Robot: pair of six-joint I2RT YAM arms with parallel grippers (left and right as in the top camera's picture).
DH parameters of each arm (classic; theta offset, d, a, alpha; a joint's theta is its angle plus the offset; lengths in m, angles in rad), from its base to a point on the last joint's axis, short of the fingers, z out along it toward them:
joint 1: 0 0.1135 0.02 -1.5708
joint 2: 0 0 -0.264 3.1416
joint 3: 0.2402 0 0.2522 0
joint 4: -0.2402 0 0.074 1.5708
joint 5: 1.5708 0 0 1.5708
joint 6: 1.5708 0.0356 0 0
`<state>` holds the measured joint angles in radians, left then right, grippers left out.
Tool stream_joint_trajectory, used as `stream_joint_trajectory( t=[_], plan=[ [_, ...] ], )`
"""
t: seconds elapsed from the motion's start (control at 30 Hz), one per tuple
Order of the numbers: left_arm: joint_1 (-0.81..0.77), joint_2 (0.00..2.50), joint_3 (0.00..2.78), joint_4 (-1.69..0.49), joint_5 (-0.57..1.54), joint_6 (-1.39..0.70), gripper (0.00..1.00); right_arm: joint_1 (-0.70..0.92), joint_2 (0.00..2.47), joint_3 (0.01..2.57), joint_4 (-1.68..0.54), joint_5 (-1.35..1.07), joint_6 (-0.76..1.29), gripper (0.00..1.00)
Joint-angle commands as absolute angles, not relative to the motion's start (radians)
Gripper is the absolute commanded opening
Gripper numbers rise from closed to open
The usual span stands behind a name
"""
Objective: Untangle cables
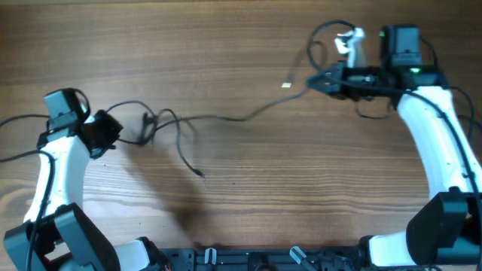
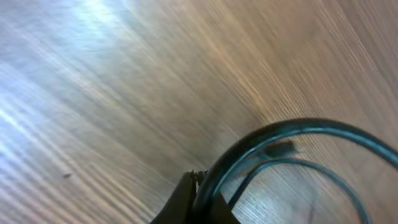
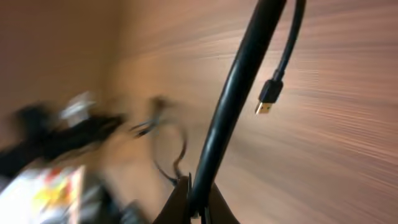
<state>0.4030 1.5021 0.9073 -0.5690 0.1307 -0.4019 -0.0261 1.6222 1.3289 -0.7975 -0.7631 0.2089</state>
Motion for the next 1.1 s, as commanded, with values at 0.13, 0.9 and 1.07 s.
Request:
stream_joint_trajectory(
  t=[0.13, 0.9, 1.07],
  plan=[
    [0.463, 1.557, 0.863, -0.485, 0.091, -0.48, 0.04, -0.255, 1.627, 1.333, -0.875, -0.049, 0.273, 0.04],
    [0.624, 1.571, 0.86, -0.461, 0.149, -0.73, 0.04, -0.449, 1.631, 1.333, -0.813, -0.256, 0.371, 0.04],
    [0.439, 1.571, 0.86, -0.395, 0.149, -0.691, 0.04, -0.442, 1.633, 1.333, -0.802, -0.227, 0.34, 0.04]
  ],
)
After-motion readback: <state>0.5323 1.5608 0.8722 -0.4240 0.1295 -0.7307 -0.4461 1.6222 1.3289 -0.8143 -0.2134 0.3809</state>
